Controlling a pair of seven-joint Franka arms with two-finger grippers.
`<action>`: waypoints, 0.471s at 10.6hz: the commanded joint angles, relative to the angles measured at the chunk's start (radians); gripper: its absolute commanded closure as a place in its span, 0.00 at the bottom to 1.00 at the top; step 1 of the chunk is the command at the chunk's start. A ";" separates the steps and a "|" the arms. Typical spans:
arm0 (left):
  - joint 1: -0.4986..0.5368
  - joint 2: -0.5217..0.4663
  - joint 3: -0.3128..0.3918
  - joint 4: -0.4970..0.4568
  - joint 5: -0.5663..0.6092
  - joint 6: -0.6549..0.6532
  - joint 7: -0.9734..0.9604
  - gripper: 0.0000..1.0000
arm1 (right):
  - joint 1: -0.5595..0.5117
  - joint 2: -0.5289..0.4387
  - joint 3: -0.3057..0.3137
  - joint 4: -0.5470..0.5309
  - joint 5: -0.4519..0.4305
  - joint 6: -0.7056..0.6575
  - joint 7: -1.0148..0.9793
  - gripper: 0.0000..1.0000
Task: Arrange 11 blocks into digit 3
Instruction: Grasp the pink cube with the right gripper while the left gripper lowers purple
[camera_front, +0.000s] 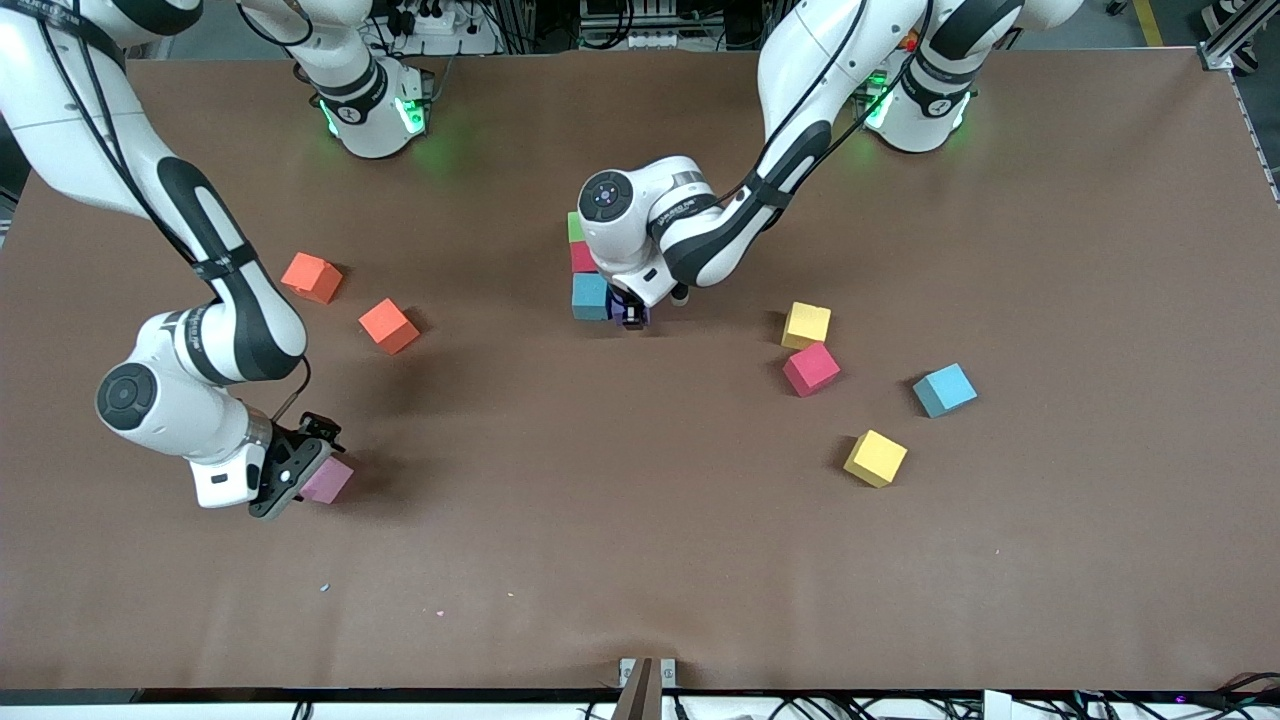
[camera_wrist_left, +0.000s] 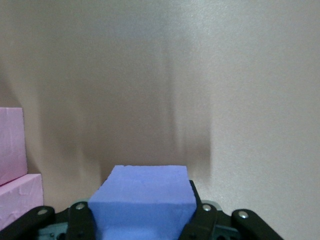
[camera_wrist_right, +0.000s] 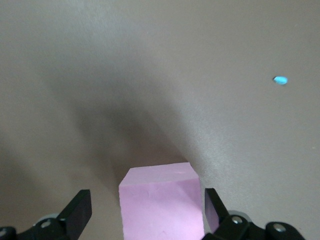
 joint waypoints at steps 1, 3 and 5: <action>-0.007 -0.002 0.004 0.004 0.054 -0.010 -0.014 1.00 | -0.018 0.003 -0.004 -0.056 -0.010 0.084 -0.030 0.00; -0.008 -0.004 0.003 0.002 0.064 0.008 -0.010 1.00 | -0.013 0.003 -0.004 -0.055 -0.002 0.085 -0.028 0.00; -0.017 -0.004 0.003 0.002 0.071 0.014 -0.008 1.00 | -0.006 0.003 -0.004 -0.052 0.001 0.082 -0.015 0.38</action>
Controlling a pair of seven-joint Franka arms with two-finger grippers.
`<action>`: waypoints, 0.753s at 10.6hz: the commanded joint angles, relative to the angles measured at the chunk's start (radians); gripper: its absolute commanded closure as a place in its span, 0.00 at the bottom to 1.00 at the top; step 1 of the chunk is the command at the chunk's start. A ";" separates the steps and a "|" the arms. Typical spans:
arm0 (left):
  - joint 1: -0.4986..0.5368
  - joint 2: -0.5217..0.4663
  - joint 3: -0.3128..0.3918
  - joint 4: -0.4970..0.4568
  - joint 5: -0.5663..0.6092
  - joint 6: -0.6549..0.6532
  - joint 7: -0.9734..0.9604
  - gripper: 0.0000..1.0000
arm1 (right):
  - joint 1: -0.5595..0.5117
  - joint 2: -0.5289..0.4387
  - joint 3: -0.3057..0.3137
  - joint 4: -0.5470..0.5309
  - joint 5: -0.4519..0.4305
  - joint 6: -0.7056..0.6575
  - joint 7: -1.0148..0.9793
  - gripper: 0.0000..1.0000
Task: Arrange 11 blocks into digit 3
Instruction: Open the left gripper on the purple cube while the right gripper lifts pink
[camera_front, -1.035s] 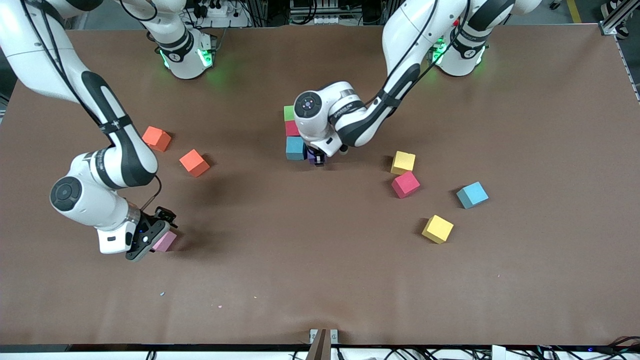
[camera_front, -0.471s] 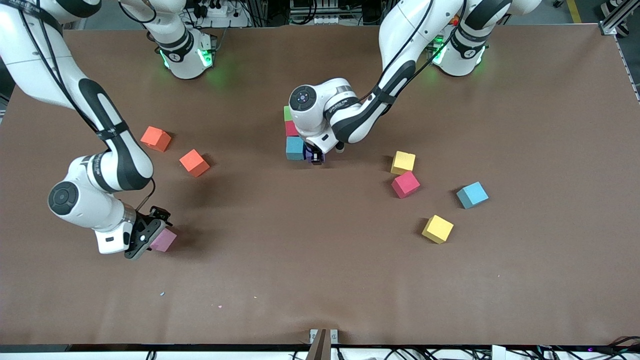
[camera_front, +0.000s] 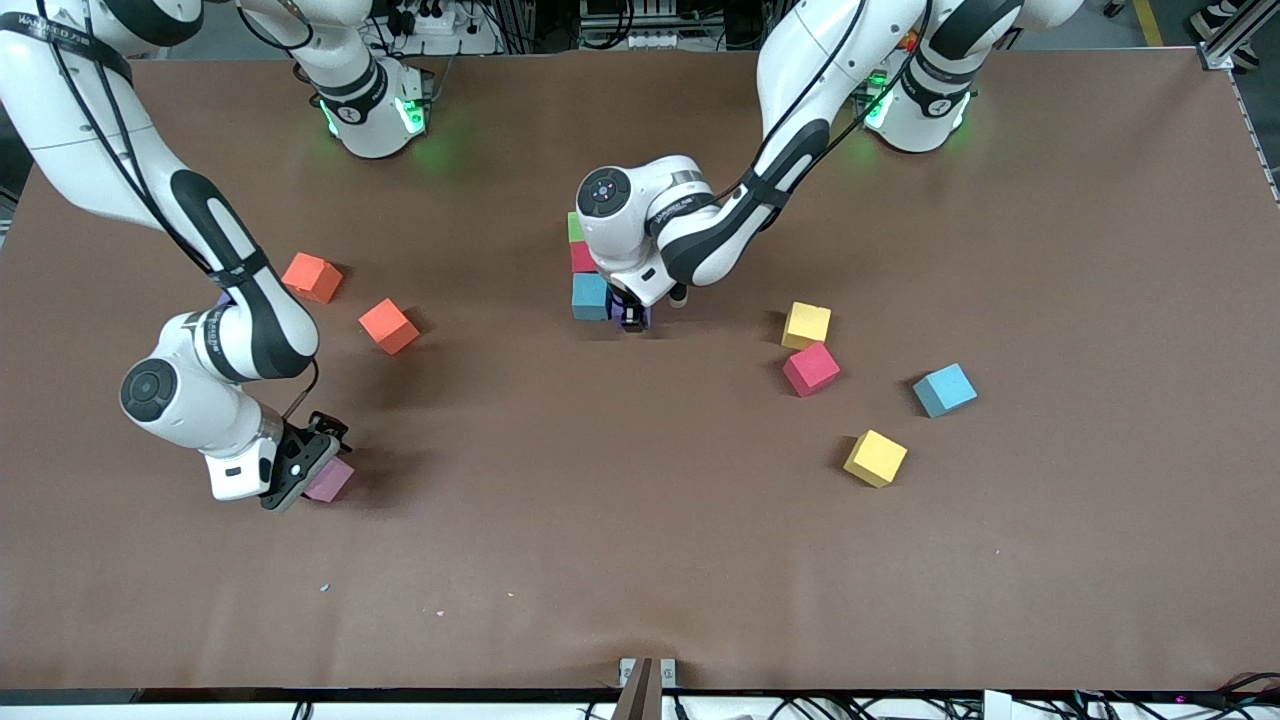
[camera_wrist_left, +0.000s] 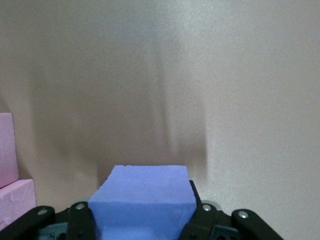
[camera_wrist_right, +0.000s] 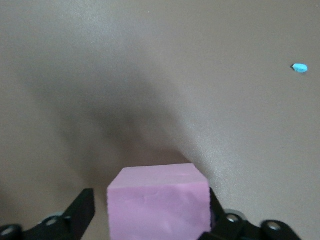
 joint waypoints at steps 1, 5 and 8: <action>-0.012 -0.004 0.003 0.001 0.036 0.017 -0.009 1.00 | -0.002 -0.011 0.011 -0.005 0.002 -0.004 0.006 0.61; -0.012 -0.004 0.003 -0.001 0.038 0.021 0.001 1.00 | 0.030 -0.022 0.011 0.000 0.002 -0.010 0.122 1.00; -0.012 -0.005 0.003 -0.001 0.038 0.031 0.030 1.00 | 0.057 -0.026 0.014 0.000 0.004 -0.024 0.200 1.00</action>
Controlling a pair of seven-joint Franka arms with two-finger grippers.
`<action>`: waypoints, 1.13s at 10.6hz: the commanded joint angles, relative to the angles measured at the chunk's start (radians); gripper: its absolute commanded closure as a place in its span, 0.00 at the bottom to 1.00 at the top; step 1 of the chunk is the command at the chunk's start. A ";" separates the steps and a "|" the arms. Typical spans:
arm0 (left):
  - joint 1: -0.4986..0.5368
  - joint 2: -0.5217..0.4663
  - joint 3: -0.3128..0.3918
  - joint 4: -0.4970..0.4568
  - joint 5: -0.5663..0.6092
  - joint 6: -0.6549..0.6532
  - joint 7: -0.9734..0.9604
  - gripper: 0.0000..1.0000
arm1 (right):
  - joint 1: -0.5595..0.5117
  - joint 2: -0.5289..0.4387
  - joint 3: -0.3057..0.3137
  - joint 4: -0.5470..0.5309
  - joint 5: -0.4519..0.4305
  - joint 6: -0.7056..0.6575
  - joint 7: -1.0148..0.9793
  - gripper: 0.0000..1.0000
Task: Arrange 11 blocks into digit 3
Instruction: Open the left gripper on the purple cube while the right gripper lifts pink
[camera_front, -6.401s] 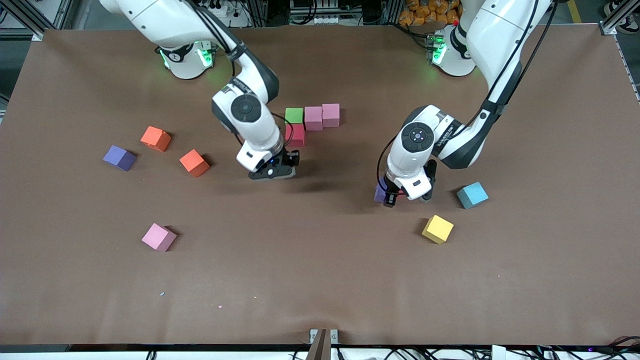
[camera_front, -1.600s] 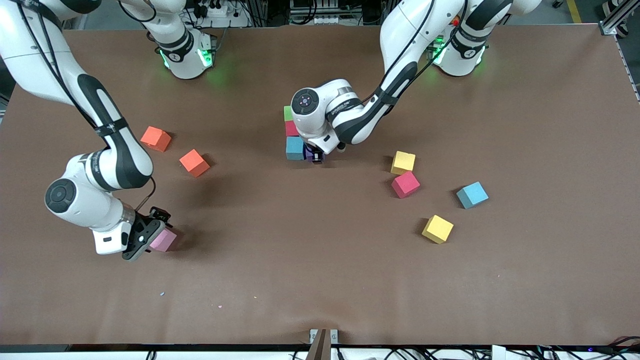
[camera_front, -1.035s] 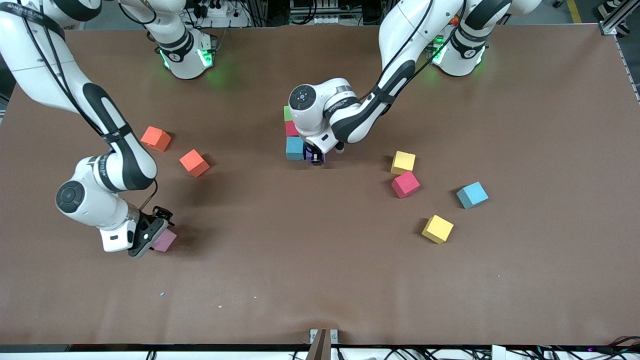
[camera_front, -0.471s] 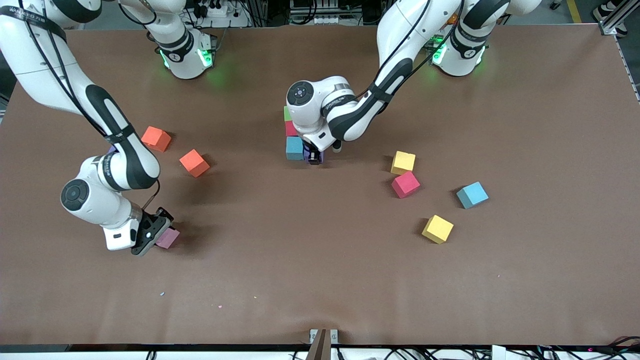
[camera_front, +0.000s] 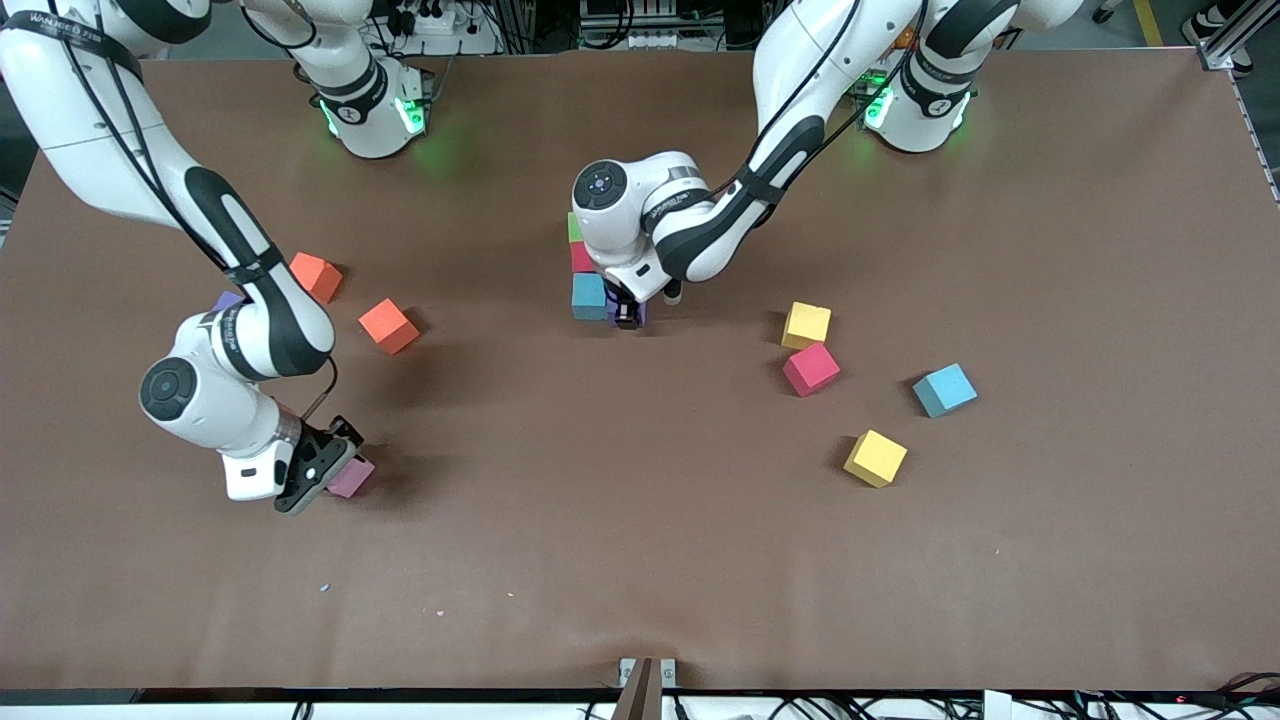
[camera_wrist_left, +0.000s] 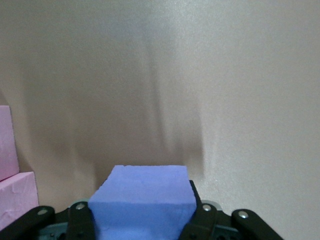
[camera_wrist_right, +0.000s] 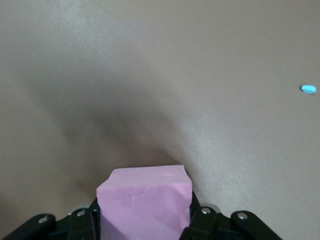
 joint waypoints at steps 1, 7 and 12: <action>-0.004 -0.005 0.003 -0.001 0.028 0.009 0.019 1.00 | 0.026 -0.026 0.004 -0.005 0.002 -0.033 0.100 1.00; -0.004 -0.048 0.001 -0.010 0.027 -0.029 0.034 0.00 | 0.159 -0.101 0.010 -0.032 0.004 -0.109 0.488 1.00; 0.070 -0.243 -0.008 -0.082 0.005 -0.142 0.192 0.00 | 0.296 -0.161 0.012 -0.101 0.005 -0.092 0.881 1.00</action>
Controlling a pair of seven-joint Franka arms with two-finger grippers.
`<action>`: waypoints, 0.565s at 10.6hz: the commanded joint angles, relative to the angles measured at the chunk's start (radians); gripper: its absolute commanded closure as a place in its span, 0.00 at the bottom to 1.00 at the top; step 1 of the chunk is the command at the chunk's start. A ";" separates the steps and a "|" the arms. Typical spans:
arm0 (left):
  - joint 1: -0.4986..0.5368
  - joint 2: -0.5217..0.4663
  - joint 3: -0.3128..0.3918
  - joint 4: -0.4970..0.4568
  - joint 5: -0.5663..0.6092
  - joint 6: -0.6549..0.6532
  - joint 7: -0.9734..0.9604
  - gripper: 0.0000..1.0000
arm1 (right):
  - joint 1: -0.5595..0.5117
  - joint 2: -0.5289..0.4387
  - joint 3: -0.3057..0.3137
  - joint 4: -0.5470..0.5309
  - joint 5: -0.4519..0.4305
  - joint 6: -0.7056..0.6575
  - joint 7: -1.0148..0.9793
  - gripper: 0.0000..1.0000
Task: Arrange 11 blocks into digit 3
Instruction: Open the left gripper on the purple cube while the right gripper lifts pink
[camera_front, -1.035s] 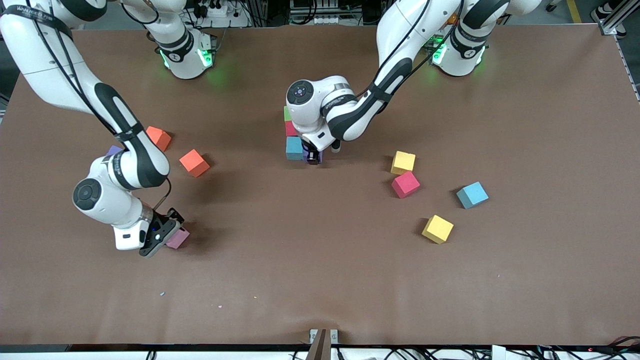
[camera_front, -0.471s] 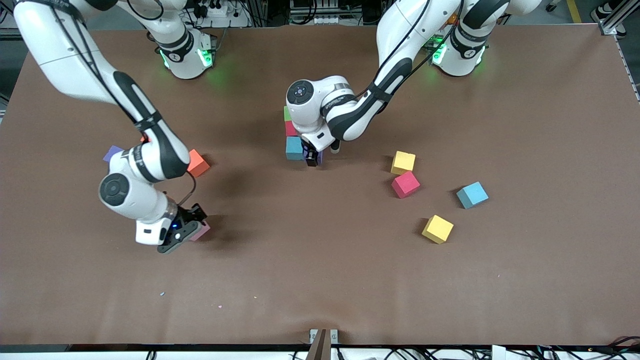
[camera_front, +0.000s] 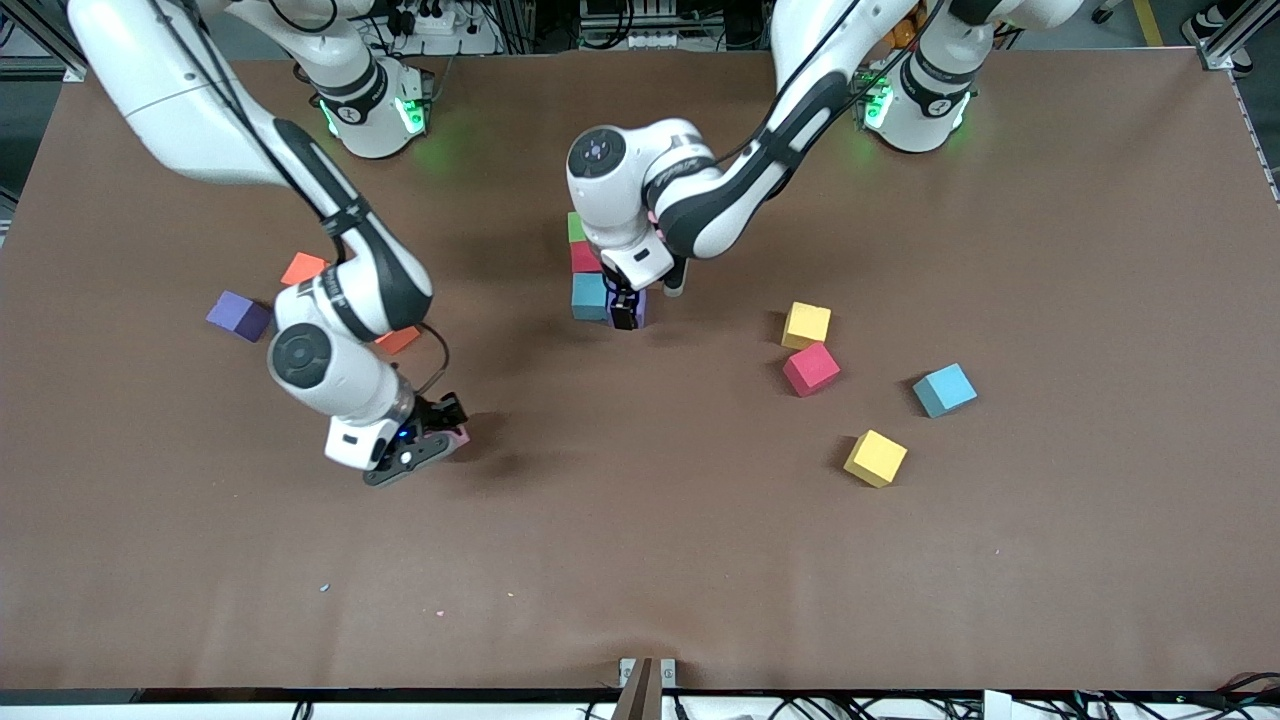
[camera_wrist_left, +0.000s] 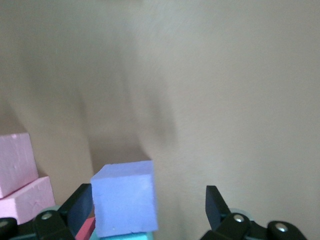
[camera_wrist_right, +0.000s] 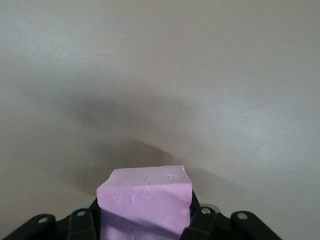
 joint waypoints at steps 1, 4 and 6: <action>0.095 -0.106 -0.008 -0.105 0.006 -0.011 0.101 0.00 | 0.081 -0.084 -0.005 -0.087 0.004 0.013 0.237 1.00; 0.377 -0.099 -0.125 -0.124 -0.013 0.000 0.404 0.00 | 0.190 -0.098 -0.005 -0.108 0.004 0.033 0.504 1.00; 0.609 -0.098 -0.257 -0.159 -0.014 0.000 0.628 0.00 | 0.252 -0.117 -0.006 -0.127 0.003 0.031 0.624 1.00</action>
